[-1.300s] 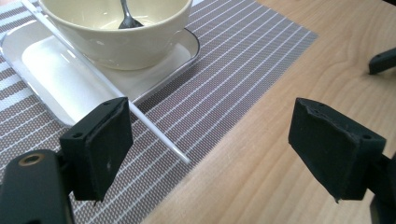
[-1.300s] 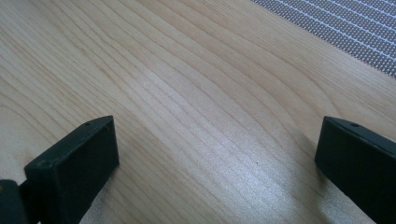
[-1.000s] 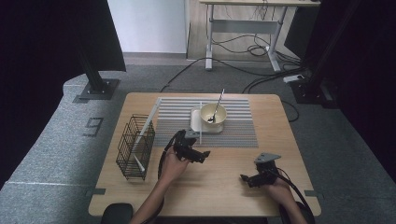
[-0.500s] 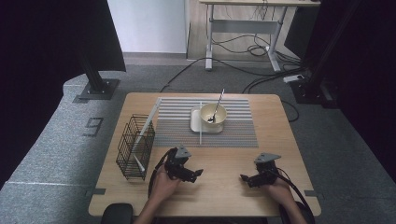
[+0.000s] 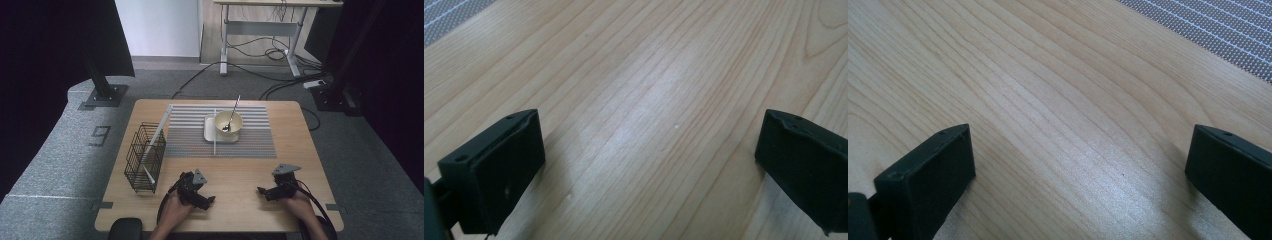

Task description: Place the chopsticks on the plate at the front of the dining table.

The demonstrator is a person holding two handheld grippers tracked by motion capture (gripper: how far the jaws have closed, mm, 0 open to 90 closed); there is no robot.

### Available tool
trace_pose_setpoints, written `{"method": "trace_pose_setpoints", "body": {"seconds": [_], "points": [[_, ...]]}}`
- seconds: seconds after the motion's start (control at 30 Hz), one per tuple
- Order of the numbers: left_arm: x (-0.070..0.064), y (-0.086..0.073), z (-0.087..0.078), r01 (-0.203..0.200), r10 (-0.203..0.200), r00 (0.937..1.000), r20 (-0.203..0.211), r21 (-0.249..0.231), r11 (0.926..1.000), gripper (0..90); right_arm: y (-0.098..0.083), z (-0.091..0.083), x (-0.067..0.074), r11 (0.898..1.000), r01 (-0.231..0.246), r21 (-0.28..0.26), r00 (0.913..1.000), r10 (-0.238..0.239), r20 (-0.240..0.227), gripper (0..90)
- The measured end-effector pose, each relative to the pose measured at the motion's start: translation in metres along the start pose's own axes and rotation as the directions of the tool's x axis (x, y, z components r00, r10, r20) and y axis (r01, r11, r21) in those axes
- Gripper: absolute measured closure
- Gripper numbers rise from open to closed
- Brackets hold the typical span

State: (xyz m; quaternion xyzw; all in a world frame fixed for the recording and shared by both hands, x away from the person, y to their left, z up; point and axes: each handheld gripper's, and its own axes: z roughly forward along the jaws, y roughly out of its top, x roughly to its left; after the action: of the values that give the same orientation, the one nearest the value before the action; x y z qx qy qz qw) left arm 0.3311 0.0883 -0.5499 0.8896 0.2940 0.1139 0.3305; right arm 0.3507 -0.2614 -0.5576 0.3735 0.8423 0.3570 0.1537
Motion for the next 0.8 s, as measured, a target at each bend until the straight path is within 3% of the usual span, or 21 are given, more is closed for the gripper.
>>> {"method": "trace_pose_setpoints", "body": {"seconds": [0.57,0.8], "points": [[0.0014,0.0008,0.0011,0.009,-0.009,0.9999,0.006,0.001,1.0,0.0,-0.0001,-0.0004,0.0025,1.0,-0.009,-0.001,0.9999,0.009,0.006,0.0],[0.0013,0.0007,0.0013,0.01,-0.01,0.9999,0.006,-0.001,0.9999,0.0,0.0023,-0.0035,0.0015,1.0,0.013,0.012,0.9998,-0.013,0.016,0.9]]}}
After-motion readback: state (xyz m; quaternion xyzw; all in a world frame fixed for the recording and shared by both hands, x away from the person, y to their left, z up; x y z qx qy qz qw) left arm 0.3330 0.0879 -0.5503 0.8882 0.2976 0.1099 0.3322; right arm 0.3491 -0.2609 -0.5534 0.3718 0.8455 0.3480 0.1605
